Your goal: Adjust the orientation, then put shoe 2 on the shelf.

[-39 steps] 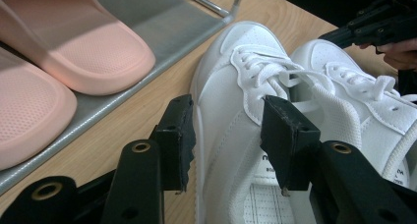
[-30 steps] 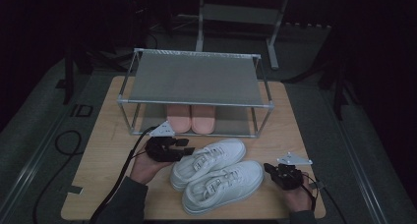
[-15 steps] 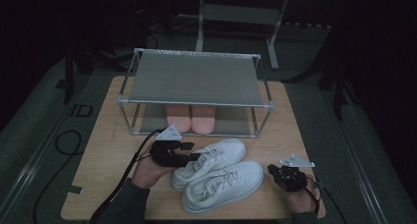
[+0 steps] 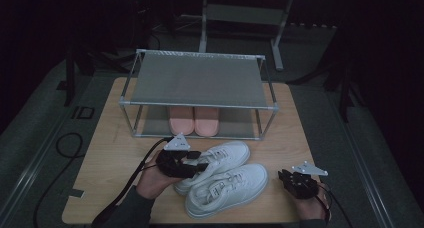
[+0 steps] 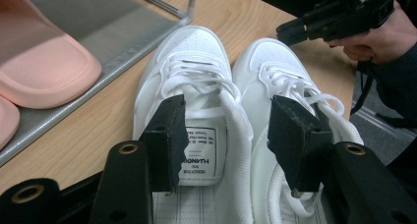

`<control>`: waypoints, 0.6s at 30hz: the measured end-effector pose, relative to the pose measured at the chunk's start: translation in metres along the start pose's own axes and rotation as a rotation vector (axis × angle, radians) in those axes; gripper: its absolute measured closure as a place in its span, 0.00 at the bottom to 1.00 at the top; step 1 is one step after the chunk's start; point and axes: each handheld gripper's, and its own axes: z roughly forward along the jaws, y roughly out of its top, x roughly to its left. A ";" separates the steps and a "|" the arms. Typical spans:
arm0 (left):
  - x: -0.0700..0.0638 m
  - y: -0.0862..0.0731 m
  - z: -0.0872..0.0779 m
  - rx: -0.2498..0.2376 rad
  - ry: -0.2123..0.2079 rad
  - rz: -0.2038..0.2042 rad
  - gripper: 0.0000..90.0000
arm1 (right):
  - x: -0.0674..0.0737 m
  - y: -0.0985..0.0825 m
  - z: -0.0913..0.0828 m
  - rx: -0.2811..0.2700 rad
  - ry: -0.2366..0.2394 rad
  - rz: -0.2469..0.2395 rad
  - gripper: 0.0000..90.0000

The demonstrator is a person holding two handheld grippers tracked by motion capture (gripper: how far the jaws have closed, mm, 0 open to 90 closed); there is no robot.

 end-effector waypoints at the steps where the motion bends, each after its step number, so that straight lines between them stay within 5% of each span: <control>1: -0.001 0.000 0.000 0.000 -0.002 0.002 0.54 | 0.000 0.000 0.000 -0.001 -0.002 0.001 0.85; 18: -0.012 -0.005 0.009 0.034 -0.003 0.025 0.52 | -0.004 -0.004 0.002 0.006 -0.012 0.016 0.81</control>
